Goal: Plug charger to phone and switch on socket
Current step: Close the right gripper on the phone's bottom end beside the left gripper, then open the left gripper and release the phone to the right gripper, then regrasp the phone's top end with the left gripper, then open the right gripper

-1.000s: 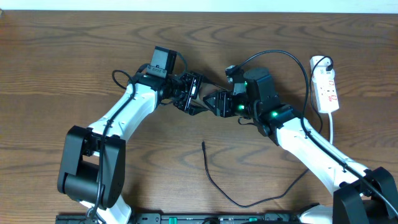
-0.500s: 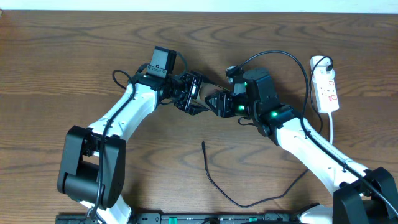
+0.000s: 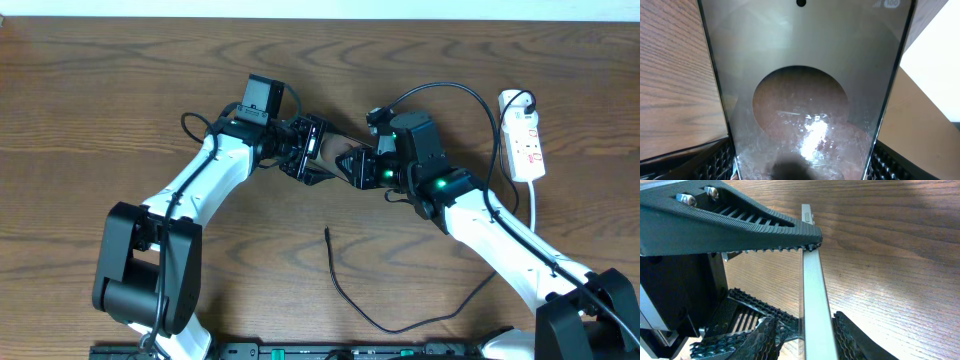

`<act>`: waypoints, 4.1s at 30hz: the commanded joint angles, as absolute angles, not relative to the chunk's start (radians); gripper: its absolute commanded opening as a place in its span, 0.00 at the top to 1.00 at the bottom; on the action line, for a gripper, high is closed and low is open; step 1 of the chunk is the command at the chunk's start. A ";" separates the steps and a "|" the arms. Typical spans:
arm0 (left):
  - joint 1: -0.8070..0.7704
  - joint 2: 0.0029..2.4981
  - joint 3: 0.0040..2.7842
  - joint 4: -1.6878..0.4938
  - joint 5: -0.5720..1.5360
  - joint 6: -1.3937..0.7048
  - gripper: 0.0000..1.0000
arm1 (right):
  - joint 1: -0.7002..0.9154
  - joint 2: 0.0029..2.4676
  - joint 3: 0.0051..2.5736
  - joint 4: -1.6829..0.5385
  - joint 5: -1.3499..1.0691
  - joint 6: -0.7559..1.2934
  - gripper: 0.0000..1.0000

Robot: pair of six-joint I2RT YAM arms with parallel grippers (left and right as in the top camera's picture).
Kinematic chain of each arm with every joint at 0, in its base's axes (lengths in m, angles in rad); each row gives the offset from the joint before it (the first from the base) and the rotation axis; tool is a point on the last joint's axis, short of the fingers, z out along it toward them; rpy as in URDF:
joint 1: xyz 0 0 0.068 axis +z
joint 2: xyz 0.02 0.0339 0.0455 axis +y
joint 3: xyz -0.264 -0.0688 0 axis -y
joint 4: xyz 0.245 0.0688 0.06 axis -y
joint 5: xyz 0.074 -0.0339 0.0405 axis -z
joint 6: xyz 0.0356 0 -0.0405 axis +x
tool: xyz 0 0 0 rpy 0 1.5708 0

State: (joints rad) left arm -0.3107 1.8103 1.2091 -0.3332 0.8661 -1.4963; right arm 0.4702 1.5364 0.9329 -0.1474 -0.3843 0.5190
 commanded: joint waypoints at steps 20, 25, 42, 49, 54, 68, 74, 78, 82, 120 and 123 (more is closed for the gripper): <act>-0.329 1.777 1.240 -0.327 0.913 -1.506 0.93 | 0.486 1.532 0.948 -0.151 -0.368 0.519 0.72; -0.329 1.777 1.240 -0.327 0.925 -1.506 0.93 | 0.486 1.532 0.948 -0.151 -0.368 0.519 0.79; -0.329 1.777 1.240 -0.327 0.931 -1.505 0.61 | 0.486 1.532 0.948 -0.150 -0.366 0.519 0.99; -0.305 1.777 1.240 -0.327 0.957 -1.482 0.11 | 0.442 1.532 0.948 -0.191 -0.289 0.519 0.99; -0.254 1.777 1.240 -0.326 1.064 -1.456 0.10 | 0.360 1.532 0.948 -0.207 -0.283 0.580 0.99; -0.168 1.777 1.240 0.019 1.168 -1.263 0.10 | 0.211 1.532 0.948 0.007 -0.566 1.256 0.99; -0.168 1.777 1.240 0.166 1.116 -1.355 0.10 | 0.220 1.532 0.948 0.284 -0.596 1.395 0.99; -0.168 1.777 1.240 0.231 1.055 -1.396 0.10 | 0.239 1.532 0.948 0.376 -0.570 1.470 0.99; -0.169 1.777 1.240 0.266 0.995 -1.409 0.10 | 0.264 1.532 0.948 0.417 -0.541 1.529 0.99; -0.218 1.777 1.240 0.388 0.844 -1.412 0.55 | 0.491 1.532 0.948 0.499 -0.294 1.784 0.99; -0.218 1.777 1.240 0.388 0.844 -1.412 0.64 | 0.501 1.532 0.948 0.498 -0.293 1.783 0.99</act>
State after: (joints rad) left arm -0.2195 1.7931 1.2350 0.3843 0.8455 -1.4178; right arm 0.4824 1.5463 0.9268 0.4835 -0.2985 1.7733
